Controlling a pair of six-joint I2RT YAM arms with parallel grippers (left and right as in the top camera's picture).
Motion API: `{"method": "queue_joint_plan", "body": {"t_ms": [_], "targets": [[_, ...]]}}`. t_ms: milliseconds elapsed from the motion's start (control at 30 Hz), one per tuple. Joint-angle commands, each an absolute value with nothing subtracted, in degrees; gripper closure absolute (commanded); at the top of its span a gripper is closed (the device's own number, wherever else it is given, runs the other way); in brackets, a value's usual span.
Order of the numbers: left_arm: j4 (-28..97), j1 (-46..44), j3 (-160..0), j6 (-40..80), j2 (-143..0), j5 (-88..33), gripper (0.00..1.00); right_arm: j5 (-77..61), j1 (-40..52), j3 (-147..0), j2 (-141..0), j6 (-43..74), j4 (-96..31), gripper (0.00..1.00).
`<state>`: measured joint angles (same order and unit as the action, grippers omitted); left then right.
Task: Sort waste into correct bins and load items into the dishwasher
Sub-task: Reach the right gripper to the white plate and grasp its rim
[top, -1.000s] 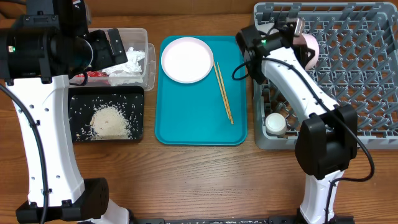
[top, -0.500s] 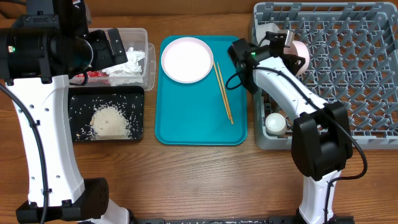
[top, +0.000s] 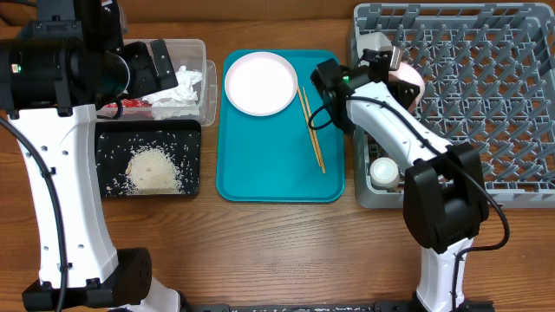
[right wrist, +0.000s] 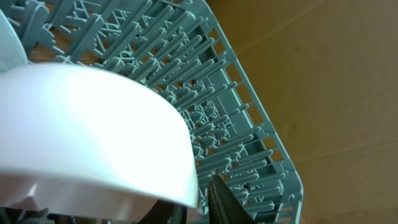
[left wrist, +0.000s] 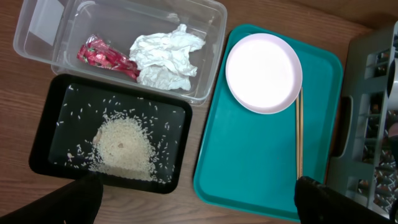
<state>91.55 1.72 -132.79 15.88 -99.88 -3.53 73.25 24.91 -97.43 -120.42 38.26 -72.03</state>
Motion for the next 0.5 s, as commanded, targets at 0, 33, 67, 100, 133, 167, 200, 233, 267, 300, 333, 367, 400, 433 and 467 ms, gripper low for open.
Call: {"method": "queue_joint_plan", "body": {"t_ms": [0,33,67,100,133,167,200,233,267,300,333,367,400,433,467], "targets": [[91.48,1.87,-132.90,14.79,-100.03,-2.79,0.00,72.82,25.80,-97.14,-120.36,39.00,-71.94,0.70],[91.48,1.87,-132.90,14.79,-100.03,-2.79,0.00,72.31,26.20,-97.14,-120.36,39.00,-72.10,0.67],[91.48,1.87,-132.92,14.79,-100.03,-2.79,0.00,71.83,26.61,-97.14,-120.36,39.00,-72.29,0.67],[91.48,1.87,-132.92,14.79,-100.03,-2.79,0.00,71.50,27.07,-97.14,-120.36,39.00,-72.42,0.67],[91.48,1.87,-132.92,14.79,-100.03,-2.79,0.00,71.07,27.59,-97.14,-120.36,39.00,-72.64,0.67],[91.48,1.87,-132.92,14.79,-100.03,-2.79,0.00,70.72,28.10,-97.14,-120.36,39.03,-72.75,0.67],[91.48,1.87,-132.92,14.79,-100.03,-2.79,0.00,70.41,28.60,-97.14,-120.36,39.00,-72.75,0.67],[91.48,1.87,-132.92,14.79,-100.03,-2.79,0.00,70.30,29.10,-97.14,-120.36,39.00,-72.77,0.67],[91.48,1.87,-132.92,14.79,-100.03,-2.79,0.00,70.19,29.80,-97.14,-120.36,39.00,-72.77,0.65],[91.48,1.87,-132.92,14.79,-100.03,-2.79,0.00,70.19,30.28,-97.14,-120.36,39.00,-72.79,0.64],[91.48,1.87,-132.92,14.79,-100.03,-2.79,0.00,70.19,30.87,-97.14,-120.36,39.03,-72.75,0.59],[91.48,1.87,-132.92,14.79,-100.03,-2.79,0.00,70.19,31.48,-97.14,-120.36,39.00,-72.73,0.52],[91.48,1.87,-132.92,14.79,-100.03,-2.79,0.00,70.19,31.97,-97.14,-120.36,39.03,-72.73,0.45],[91.48,1.87,-132.92,14.79,-100.03,-2.79,0.00,70.15,32.34,-97.14,-120.36,39.03,-72.71,0.44],[91.48,1.87,-132.92,14.79,-100.03,-2.76,0.00,70.15,32.64,-97.14,-120.36,39.03,-72.71,0.43]]}}
